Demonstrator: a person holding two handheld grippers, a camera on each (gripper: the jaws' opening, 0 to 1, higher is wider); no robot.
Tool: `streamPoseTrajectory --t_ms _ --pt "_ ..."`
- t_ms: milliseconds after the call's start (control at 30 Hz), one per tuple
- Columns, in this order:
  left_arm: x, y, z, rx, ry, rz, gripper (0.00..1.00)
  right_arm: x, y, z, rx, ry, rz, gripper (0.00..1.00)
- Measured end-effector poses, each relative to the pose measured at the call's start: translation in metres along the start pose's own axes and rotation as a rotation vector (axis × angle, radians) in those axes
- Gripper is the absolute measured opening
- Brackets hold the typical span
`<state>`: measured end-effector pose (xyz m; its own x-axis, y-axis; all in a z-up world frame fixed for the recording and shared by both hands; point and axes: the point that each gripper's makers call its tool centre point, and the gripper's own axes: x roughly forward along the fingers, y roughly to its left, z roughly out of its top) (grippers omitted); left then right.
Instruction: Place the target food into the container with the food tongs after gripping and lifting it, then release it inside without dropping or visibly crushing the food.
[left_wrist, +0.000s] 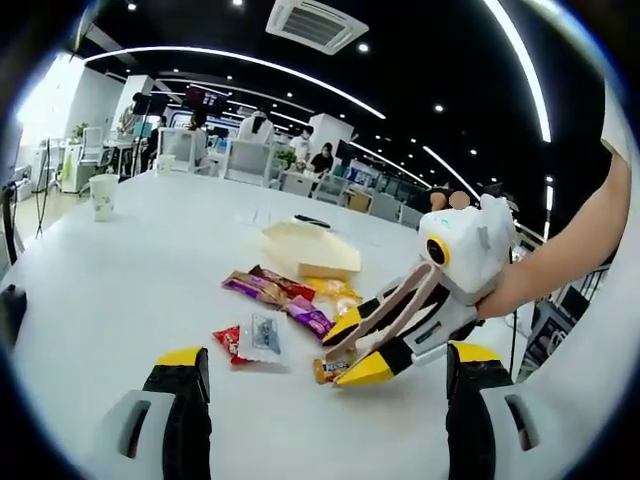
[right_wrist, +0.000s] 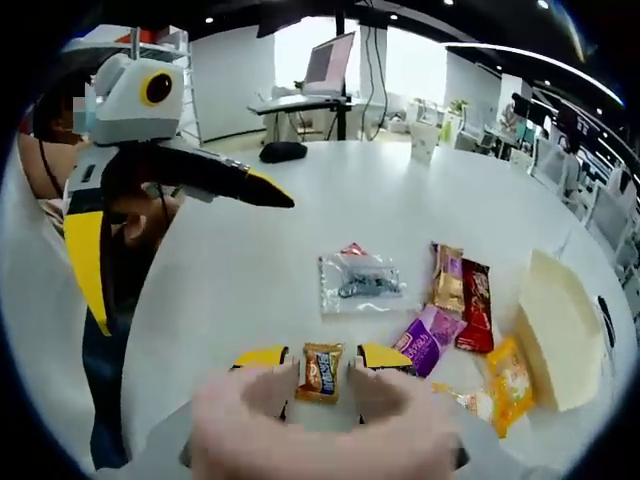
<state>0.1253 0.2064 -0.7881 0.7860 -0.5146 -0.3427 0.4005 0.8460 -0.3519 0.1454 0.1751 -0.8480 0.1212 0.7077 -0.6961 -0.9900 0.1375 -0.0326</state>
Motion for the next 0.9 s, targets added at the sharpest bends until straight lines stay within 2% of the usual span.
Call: streamPoseTrajectory --t_ms 100,200,400,900 --pt "0.0024 -0.0022 -0.0014 0.000 0.004 -0.007 0.99 -0.0018 -0.0022 -0.0034 0.027 0.013 -0.013 0.26" --pt "0.0040 -0.0048 -0.0006 -0.001 0.004 -0.013 0.99 -0.0022 -0.0016 -0.0047 0.014 0.015 -0.020 0.26" --pt "0.0033 -0.0055 0.0010 0.000 0.002 -0.013 0.99 -0.0022 -0.0069 -0.0035 0.066 0.010 -0.054 0.22" --pt "-0.0008 -0.0045 0.0008 0.001 0.011 -0.002 0.99 -0.0018 -0.0098 -0.0039 0.079 0.039 -0.086 0.18"
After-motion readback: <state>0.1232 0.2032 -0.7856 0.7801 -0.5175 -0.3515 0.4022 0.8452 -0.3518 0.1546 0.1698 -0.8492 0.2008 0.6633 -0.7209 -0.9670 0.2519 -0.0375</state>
